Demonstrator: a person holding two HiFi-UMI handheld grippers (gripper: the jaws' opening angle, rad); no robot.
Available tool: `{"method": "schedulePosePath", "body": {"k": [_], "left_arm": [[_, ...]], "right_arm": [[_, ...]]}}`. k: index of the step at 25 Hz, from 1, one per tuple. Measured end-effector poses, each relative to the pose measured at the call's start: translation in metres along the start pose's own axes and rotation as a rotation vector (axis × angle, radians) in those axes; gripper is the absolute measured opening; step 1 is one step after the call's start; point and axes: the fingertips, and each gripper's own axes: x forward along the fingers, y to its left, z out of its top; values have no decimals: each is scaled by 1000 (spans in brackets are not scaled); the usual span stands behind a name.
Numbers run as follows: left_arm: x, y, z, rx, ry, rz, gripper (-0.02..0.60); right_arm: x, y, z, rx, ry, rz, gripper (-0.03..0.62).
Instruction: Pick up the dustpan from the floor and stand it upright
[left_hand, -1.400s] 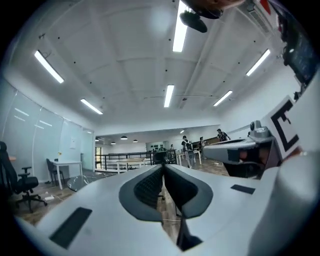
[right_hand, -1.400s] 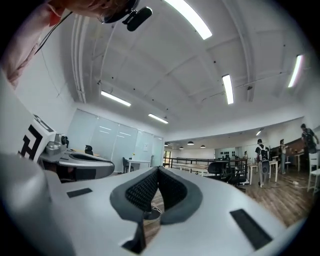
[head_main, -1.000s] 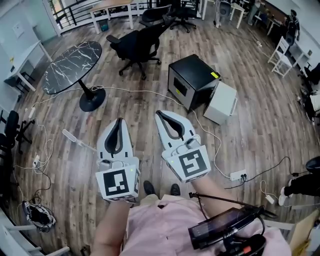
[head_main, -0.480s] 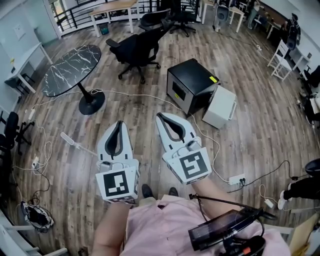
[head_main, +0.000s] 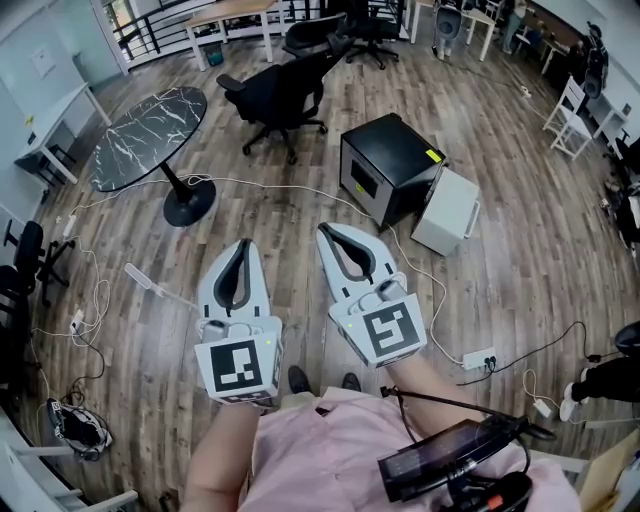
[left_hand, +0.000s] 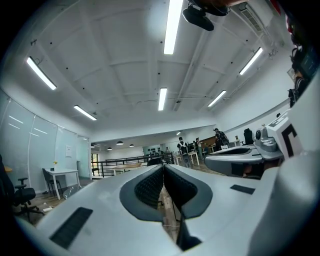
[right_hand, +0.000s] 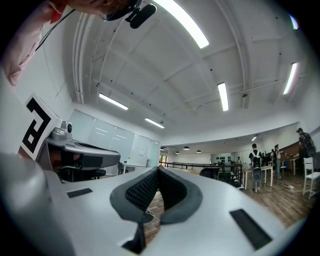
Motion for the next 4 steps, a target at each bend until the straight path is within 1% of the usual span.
{"method": "schedulePosePath", "body": {"k": [4], "left_arm": [[3,-3,0,6,9,1,18]], "right_arm": [[-1,-5,-1,-4,4,5,0]]}}
